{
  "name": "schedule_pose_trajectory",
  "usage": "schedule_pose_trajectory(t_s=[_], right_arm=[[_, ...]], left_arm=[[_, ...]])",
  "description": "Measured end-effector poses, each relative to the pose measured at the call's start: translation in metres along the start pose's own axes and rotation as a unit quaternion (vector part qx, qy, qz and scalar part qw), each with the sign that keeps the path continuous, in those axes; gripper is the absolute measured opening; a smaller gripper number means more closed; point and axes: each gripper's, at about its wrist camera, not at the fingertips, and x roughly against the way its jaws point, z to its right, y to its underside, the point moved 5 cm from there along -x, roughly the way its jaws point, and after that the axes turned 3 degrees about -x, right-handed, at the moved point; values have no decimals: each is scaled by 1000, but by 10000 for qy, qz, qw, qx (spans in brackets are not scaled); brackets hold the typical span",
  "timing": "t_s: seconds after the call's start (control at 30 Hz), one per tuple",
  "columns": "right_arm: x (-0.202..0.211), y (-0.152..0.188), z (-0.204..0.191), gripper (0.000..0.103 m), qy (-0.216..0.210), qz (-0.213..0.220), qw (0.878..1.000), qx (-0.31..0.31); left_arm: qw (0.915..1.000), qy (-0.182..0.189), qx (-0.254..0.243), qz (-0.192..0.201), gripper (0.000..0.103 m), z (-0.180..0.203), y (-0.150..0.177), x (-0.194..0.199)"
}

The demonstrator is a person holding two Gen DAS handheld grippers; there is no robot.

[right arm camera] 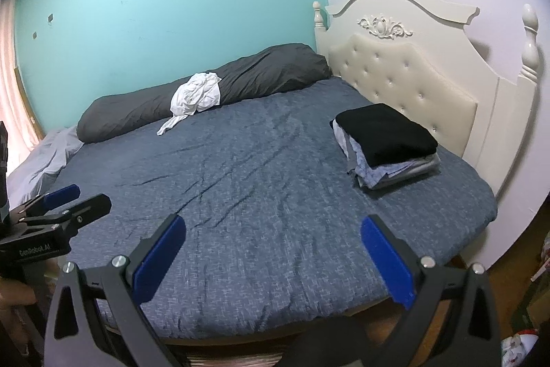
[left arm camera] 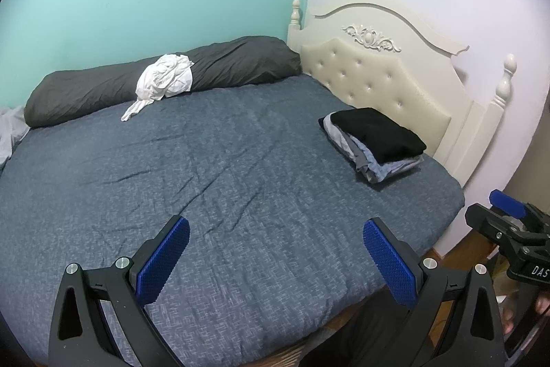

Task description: Fold clothes

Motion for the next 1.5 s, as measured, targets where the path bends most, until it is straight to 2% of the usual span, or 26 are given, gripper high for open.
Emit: schedule_pose_trajectory(t_s=[0.5, 1.5], right_arm=[[4, 2, 7, 103, 137, 42, 9999, -56], [9, -6, 4, 103, 113, 215, 9997, 46]], left_arm=[[10000, -58, -43, 31, 103, 3, 1, 0], [9998, -147, -44, 139, 103, 3, -3, 3]])
